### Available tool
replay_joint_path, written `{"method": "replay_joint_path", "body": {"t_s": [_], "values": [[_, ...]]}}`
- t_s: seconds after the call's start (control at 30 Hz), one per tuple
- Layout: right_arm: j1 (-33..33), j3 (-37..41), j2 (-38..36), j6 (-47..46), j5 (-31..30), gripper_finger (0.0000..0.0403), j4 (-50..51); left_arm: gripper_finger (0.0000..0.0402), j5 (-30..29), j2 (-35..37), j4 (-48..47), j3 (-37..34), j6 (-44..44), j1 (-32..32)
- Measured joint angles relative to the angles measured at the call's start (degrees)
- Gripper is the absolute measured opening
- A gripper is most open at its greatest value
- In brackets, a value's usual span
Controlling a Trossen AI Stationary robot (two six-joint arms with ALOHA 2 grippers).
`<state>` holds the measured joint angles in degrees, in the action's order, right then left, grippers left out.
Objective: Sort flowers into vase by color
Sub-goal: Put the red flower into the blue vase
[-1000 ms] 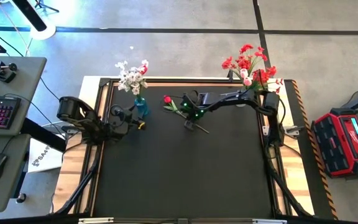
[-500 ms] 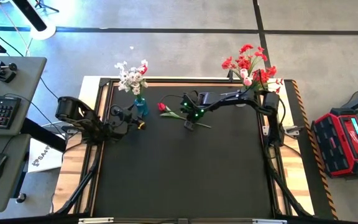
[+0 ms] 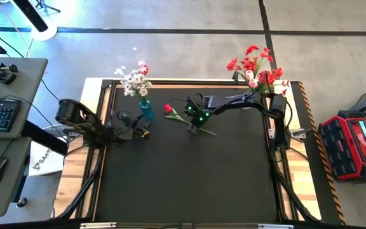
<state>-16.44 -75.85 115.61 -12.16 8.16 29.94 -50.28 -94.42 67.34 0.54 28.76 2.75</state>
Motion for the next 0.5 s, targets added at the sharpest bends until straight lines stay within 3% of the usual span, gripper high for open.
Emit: {"method": "replay_joint_path", "body": {"t_s": [0.3, 0.5], "values": [[0.04, -0.02, -0.11, -0.02, -0.08, 0.0000, 0.17, 0.0287, 9.95, 4.71, -6.16, 0.02, 5.45, 3.80], [0.07, -0.04, -0.25, -2.20, 5.37, 0.0000, -1.46, 0.0287, 28.86, 8.26, -6.99, 0.08, 5.76, 4.90]]}}
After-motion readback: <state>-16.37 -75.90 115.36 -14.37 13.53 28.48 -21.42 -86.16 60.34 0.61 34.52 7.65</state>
